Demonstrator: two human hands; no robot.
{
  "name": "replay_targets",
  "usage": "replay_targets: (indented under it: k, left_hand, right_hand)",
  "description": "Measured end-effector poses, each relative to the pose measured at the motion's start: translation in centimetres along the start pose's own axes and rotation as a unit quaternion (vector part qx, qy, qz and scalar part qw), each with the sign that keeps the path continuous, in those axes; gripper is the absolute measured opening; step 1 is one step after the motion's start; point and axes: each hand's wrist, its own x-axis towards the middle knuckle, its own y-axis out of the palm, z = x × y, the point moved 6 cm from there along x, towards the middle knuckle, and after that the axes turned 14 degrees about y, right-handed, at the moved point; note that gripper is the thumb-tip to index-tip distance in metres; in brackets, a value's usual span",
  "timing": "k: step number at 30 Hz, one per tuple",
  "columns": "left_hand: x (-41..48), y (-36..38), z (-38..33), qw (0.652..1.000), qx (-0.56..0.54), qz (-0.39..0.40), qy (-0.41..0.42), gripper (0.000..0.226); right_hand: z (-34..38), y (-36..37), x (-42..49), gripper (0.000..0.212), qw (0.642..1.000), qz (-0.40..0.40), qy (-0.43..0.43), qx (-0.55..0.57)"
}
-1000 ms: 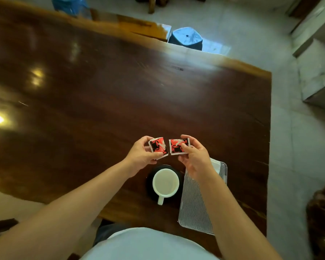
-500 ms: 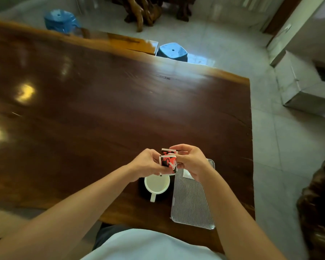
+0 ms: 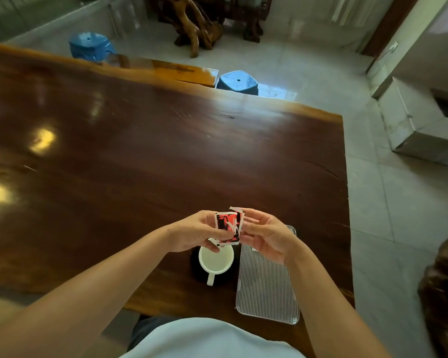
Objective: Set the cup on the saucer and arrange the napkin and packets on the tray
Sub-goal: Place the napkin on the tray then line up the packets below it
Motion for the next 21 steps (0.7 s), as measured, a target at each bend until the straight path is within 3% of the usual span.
replay_targets:
  k: [2, 8, 14, 21]
  left_hand:
    - [0.1, 0.7, 0.0, 1.000, -0.003, 0.025, -0.007, 0.037]
    - [0.5, 1.7, 0.2, 1.000, -0.017, 0.013, -0.014, 0.025]
    - [0.7, 2.0, 0.0, 1.000, -0.018, 0.025, -0.007, 0.015]
    - [1.1, 1.3, -0.8, 0.996, 0.050, -0.054, 0.056, 0.019]
  right_hand:
    - [-0.2, 0.2, 0.1, 0.050, 1.000, 0.005, 0.007, -0.027]
    - [-0.2, -0.5, 0.0, 0.050, 0.995, -0.013, -0.004, -0.094]
    - [0.2, -0.6, -0.5, 0.037, 0.995, -0.004, -0.012, -0.096]
    - [0.5, -0.8, -0.3, 0.025, 0.995, -0.066, -0.019, -0.070]
